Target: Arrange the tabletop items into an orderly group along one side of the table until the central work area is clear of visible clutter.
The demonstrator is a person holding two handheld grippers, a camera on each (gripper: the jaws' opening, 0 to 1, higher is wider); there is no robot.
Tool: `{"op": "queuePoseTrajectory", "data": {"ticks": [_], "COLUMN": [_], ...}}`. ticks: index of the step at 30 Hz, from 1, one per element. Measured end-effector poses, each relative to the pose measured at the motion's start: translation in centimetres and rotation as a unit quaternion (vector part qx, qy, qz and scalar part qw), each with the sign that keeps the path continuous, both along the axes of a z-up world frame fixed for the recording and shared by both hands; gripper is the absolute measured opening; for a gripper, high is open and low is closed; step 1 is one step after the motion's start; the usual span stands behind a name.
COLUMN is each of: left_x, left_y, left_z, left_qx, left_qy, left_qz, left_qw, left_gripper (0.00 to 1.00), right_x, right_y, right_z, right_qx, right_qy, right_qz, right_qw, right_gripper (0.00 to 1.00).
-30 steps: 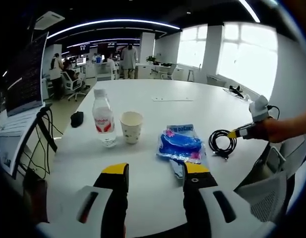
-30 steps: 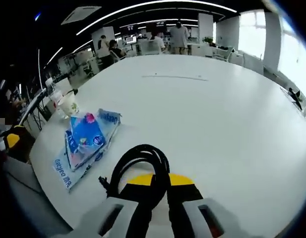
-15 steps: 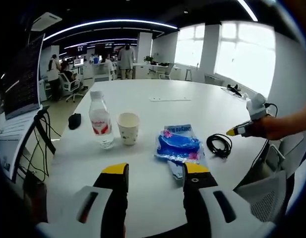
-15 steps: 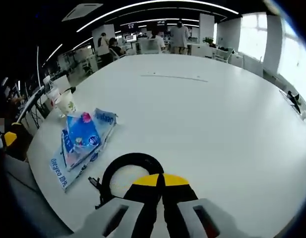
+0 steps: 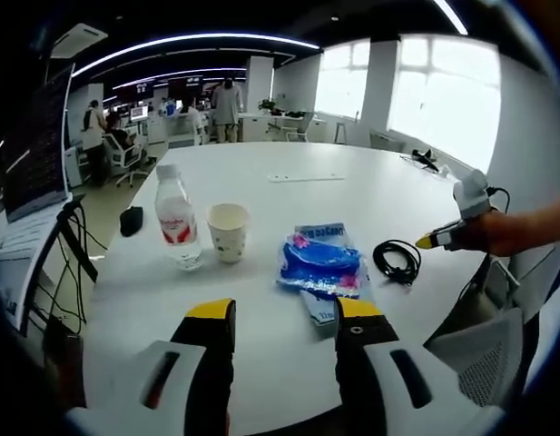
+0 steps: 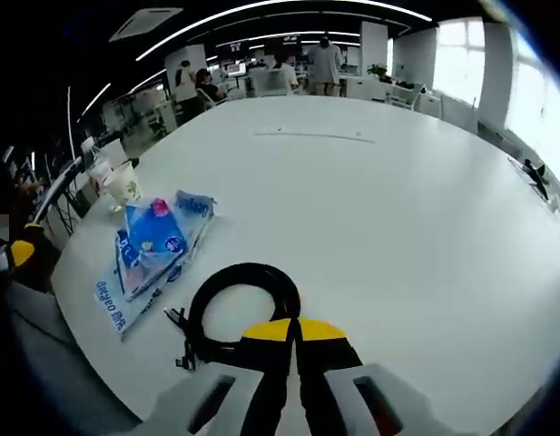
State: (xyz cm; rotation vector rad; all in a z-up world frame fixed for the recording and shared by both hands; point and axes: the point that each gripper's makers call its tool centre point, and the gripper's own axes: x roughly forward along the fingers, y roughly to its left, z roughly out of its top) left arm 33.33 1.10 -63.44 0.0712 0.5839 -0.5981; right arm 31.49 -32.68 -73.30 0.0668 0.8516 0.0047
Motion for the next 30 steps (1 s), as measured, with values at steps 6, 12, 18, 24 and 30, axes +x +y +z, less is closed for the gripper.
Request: {"op": "queuePoseTrajectory", "data": {"ticks": [6, 12, 18, 24, 30], "left_x": [0.0, 0.1, 0.1, 0.0, -0.1], "left_y": [0.3, 0.5, 0.4, 0.1, -0.1], "left_z": [-0.1, -0.1, -0.1, -0.1, -0.4], "left_qx": [-0.001, -0.003, -0.006, -0.007, -0.008], "left_qy": [0.0, 0.0, 0.001, 0.002, 0.005], "left_qz": [0.006, 0.01, 0.011, 0.008, 0.004], "left_qw": [1.0, 0.9999, 0.9999, 0.9999, 1.0], "left_gripper": [0.42, 0.42, 0.42, 0.42, 0.42], "right_x": [-0.5, -0.1, 0.1, -0.2, -0.6], "right_y": [0.5, 0.7, 1.7, 3.5, 5.4], "right_z": [-0.3, 0.0, 0.5, 0.6, 0.3], "right_qx": [-0.003, -0.004, -0.003, 0.003, 0.008], "right_qy": [0.006, 0.004, -0.001, -0.005, -0.003], "right_qz": [0.005, 0.01, 0.021, 0.03, 0.053], "right_qw": [1.0, 0.9999, 0.9998, 0.9995, 0.9986], "right_gripper": [0.0, 0.0, 0.0, 0.0, 0.0]}}
